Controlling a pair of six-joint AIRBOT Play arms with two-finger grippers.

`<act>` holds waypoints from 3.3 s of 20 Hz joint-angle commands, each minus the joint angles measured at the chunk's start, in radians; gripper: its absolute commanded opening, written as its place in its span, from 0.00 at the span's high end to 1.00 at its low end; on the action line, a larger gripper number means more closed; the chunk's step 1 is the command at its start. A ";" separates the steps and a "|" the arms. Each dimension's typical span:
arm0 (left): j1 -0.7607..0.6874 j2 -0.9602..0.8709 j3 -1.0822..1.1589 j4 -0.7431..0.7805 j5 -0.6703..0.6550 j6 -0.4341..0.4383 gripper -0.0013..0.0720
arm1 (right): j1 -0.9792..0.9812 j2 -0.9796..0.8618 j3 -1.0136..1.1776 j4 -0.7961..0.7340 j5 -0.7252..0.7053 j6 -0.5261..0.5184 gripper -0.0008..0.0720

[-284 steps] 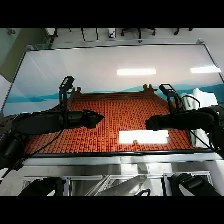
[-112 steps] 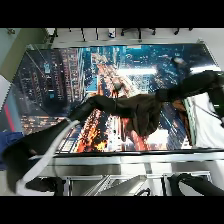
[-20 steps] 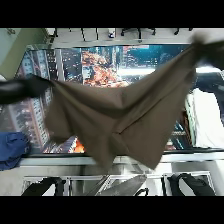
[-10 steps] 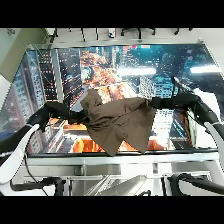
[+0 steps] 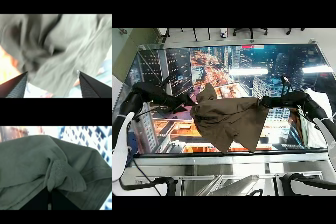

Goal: Fold the shirts.

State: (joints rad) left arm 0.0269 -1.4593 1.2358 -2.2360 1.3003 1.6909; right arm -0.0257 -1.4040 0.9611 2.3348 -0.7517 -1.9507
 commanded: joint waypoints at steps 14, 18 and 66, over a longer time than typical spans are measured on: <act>-0.204 0.006 -0.454 -0.087 -0.476 -0.015 0.43 | 0.000 -0.001 0.003 0.000 -0.035 -0.018 0.95; -0.204 -0.070 -0.347 -0.085 -0.360 0.012 0.95 | 0.000 0.005 0.005 0.000 -0.047 -0.017 0.95; 0.018 -0.630 0.865 0.098 -0.296 -0.124 0.95 | -0.124 -0.635 0.956 -0.056 -0.166 0.097 0.95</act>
State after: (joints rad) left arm 0.0353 -2.0705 2.0315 -2.1490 0.9951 1.6073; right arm -0.1459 -1.9812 1.7695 2.3234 -0.8448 -1.8927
